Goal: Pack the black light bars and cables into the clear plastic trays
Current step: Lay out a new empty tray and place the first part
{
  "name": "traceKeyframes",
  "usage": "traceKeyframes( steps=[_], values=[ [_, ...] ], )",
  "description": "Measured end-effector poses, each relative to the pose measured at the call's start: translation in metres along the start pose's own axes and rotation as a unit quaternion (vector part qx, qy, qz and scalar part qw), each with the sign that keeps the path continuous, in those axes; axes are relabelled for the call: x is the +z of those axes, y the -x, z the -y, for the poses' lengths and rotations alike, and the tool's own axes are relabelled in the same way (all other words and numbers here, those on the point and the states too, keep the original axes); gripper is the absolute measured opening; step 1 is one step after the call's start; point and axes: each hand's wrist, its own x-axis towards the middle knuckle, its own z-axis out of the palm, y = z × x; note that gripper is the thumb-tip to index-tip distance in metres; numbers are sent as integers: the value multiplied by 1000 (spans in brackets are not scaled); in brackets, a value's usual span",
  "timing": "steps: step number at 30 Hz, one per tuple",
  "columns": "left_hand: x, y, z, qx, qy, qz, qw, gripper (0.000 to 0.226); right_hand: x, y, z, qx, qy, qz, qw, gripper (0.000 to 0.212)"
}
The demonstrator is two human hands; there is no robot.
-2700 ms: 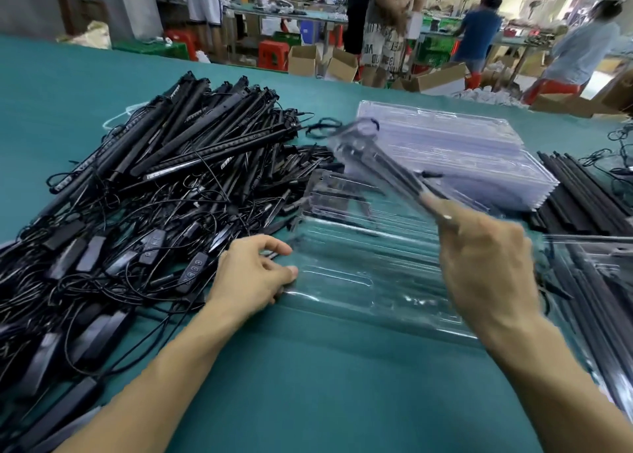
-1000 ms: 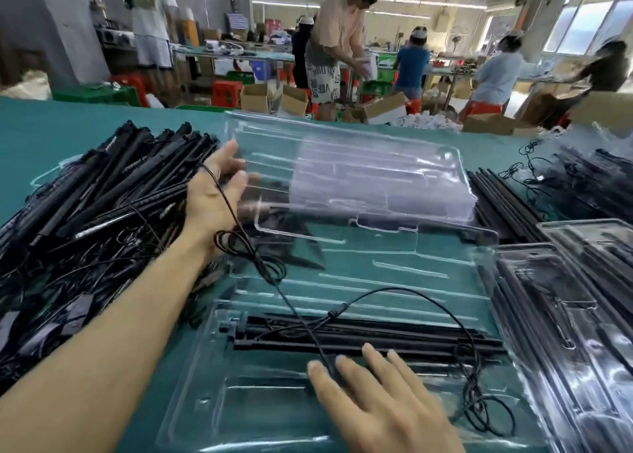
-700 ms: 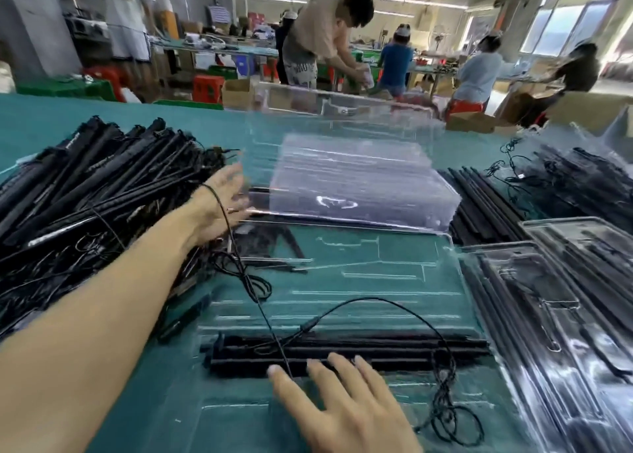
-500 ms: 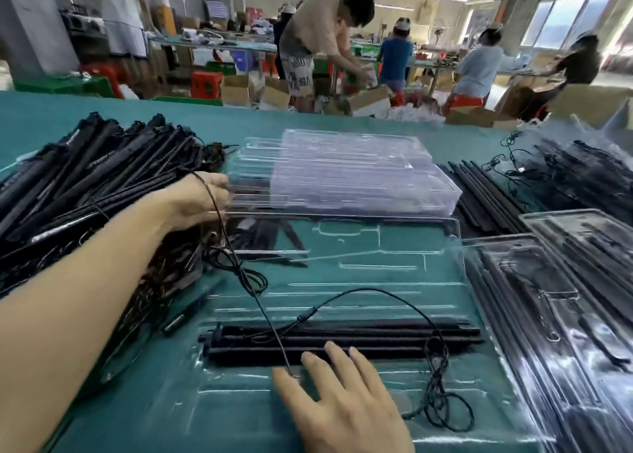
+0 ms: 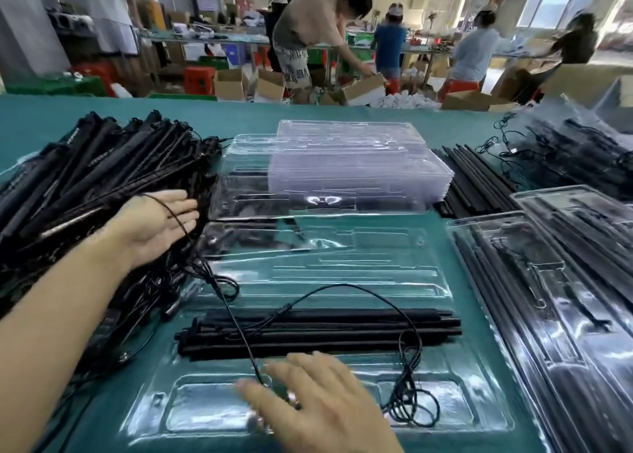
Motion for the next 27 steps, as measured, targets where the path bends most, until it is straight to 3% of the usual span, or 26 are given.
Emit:
traceKeyframes(
  steps=[4, 6, 9, 13, 16, 22, 25, 27],
  values=[
    [-33, 14, 21, 20, -148, -26, 989, 36, -15, 17, -54, 101, -34, -52, 993, 35],
    [-46, 14, 23, 62, -260, -90, 959, 33, -24, 25, -86, 206, -21, -39, 977, 42],
    [-52, 22, 22, 72, -400, -142, 902, 30, -28, 29, -121, 275, -62, -8, 959, 58],
    [-25, 55, 23, 140, -518, -194, 822, 22, -30, 25, -133, 269, -152, -20, 951, 31],
    [1, 65, 30, 248, -506, -223, 795, 21, -31, 33, -137, 239, -176, -40, 954, 40],
    [58, 97, 45, 400, -484, -66, 776, 21, -33, 58, -141, 147, -151, -7, 978, 47],
    [81, 112, 50, 438, -463, 66, 768, 18, -33, 70, -142, 100, -92, 11, 991, 35],
    [95, 122, 52, 437, -430, 192, 767, 17, -37, 71, -139, 98, -92, 62, 989, 50]
  ],
)
